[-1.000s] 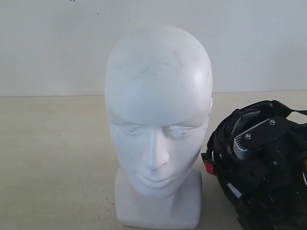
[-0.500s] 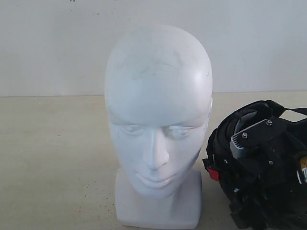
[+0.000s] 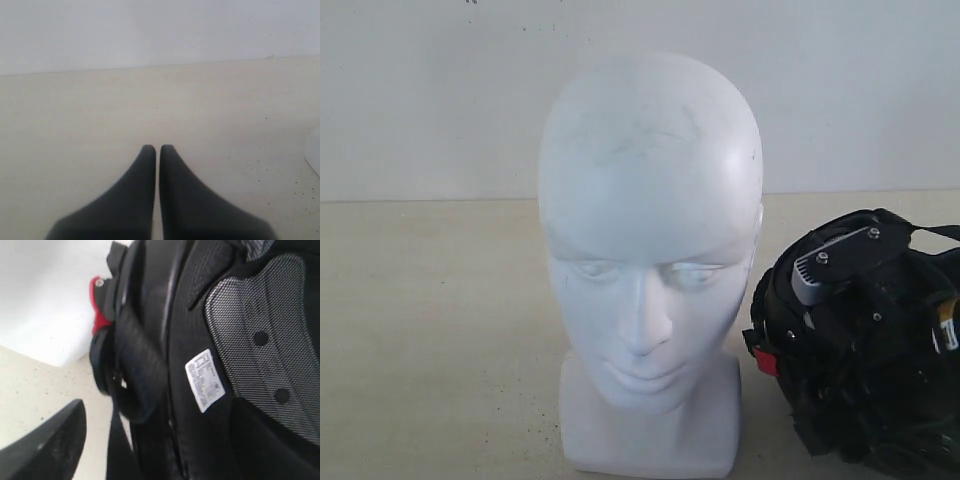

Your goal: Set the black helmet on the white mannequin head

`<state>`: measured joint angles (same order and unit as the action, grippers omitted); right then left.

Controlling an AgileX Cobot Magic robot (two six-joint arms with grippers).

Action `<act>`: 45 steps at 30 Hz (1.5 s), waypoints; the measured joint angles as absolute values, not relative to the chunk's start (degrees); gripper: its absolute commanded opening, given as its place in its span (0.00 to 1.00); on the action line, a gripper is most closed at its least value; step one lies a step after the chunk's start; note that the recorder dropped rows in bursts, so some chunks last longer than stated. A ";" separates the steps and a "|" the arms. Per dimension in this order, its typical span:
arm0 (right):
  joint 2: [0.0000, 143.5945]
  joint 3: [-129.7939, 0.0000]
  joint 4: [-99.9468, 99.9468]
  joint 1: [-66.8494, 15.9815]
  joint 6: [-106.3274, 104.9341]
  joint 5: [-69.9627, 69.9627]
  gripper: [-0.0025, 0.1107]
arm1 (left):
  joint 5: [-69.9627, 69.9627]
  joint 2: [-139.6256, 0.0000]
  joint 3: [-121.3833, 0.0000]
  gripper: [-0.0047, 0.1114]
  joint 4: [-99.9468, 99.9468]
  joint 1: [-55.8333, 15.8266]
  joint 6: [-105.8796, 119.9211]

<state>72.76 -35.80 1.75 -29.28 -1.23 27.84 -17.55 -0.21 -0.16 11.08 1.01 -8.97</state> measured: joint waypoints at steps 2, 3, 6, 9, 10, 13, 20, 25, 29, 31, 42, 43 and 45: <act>72.76 -37.48 3.37 -29.28 -1.58 30.85 0.68 | -17.55 -0.21 -0.16 0.08 11.08 1.01 -8.97; 72.76 -38.26 4.18 -29.28 -1.72 32.30 0.68 | -17.55 -0.21 -0.16 0.08 11.08 1.01 -8.97; 71.77 -39.37 5.55 -29.28 -1.96 34.74 0.68 | -17.55 -0.21 -0.16 0.08 11.08 1.01 -8.97; 69.35 -39.40 6.77 -29.28 -1.96 37.28 0.68 | -17.55 -0.21 -0.16 0.08 11.08 1.01 -8.97; 68.50 -39.50 7.42 -29.28 -2.08 38.09 0.68 | -17.55 -0.21 -0.16 0.08 11.08 1.01 -8.97; 65.54 -39.50 9.83 -29.28 -2.06 39.83 0.68 | -17.55 -0.21 -0.16 0.08 11.08 1.01 -8.97; 63.77 -36.34 10.65 -29.28 -2.06 38.69 0.68 | -17.55 -0.21 -0.16 0.08 11.08 1.01 -8.97; 63.77 -31.23 10.65 -29.28 -2.06 32.95 0.68 | -17.55 -0.21 -0.16 0.08 11.08 1.01 -8.97; 63.77 -28.57 10.65 -29.28 -2.72 30.11 0.68 | -17.55 -0.21 -0.16 0.08 11.08 1.01 -8.97; 63.77 -28.18 10.65 -29.28 -2.94 29.70 0.68 | -17.55 -0.21 -0.16 0.08 11.08 1.01 -8.97; 63.68 -25.67 13.90 -29.28 -3.52 26.52 0.68 | -17.55 -0.21 -0.16 0.08 11.08 1.01 -8.97; 63.68 -25.58 14.07 -29.28 -3.52 26.42 0.68 | -17.55 -0.21 -0.16 0.08 11.08 1.01 -8.97; 64.29 -25.58 14.69 -29.28 -3.52 25.65 0.68 | -17.55 -0.21 -0.16 0.08 11.08 1.01 -8.97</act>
<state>64.29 -25.58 14.69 -29.28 -3.52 25.65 -17.55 -0.21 -0.16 11.08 1.01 -8.97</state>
